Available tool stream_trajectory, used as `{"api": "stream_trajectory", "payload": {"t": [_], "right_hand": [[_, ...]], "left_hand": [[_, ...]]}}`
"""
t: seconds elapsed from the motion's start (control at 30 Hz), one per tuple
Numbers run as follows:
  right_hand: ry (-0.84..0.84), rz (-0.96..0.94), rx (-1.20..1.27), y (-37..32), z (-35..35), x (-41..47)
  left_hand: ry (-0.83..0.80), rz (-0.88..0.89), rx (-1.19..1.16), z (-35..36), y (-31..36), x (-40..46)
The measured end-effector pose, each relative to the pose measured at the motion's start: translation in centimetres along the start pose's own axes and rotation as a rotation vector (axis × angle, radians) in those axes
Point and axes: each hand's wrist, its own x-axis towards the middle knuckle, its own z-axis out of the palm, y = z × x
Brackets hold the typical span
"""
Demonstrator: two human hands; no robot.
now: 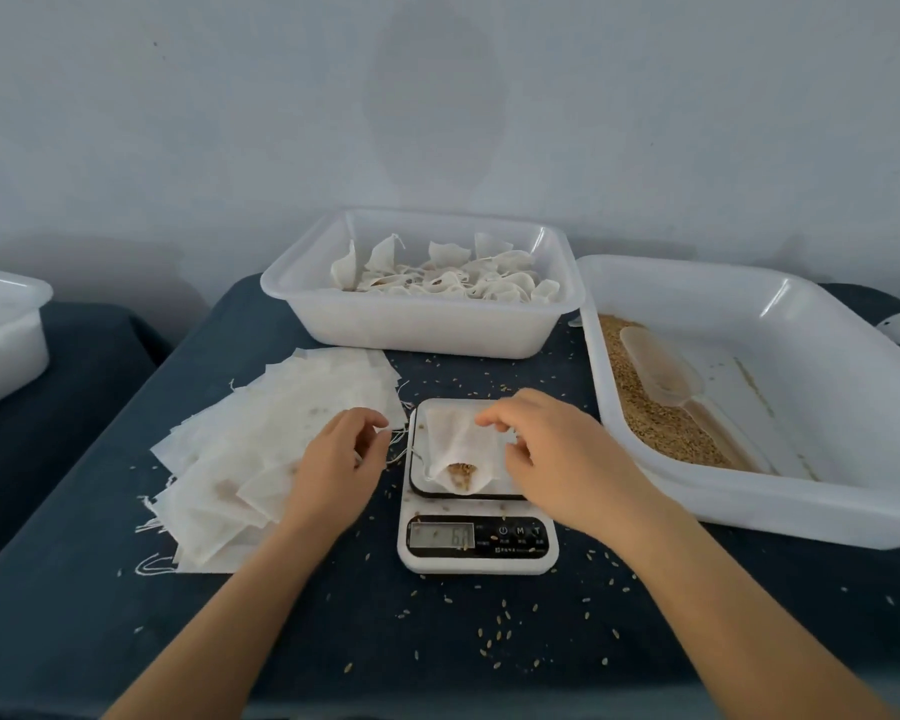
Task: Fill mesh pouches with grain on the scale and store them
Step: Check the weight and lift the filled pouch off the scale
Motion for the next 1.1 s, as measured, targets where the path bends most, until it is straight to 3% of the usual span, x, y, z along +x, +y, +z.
{"api": "stream_trajectory", "payload": {"t": [0.2, 0.6, 0.87, 1.1], "right_hand": [[-0.11, -0.031, -0.02, 1.4, 2.0, -0.4], [0.124, -0.137, 0.07, 1.8, 2.9, 0.3], [0.327, 0.002, 0.29, 0.6, 0.5, 4.7], [0.352, 0.047, 0.403, -1.0, -2.1, 6.5]], "left_hand": [[0.012, -0.024, 0.034, 0.7, -0.9, 0.0], [0.009, -0.038, 0.031, 0.8, -1.2, 0.1], [0.027, -0.037, 0.0, 0.7, -1.0, 0.1], [0.042, -0.035, 0.003, 0.8, -1.1, 0.0]]}}
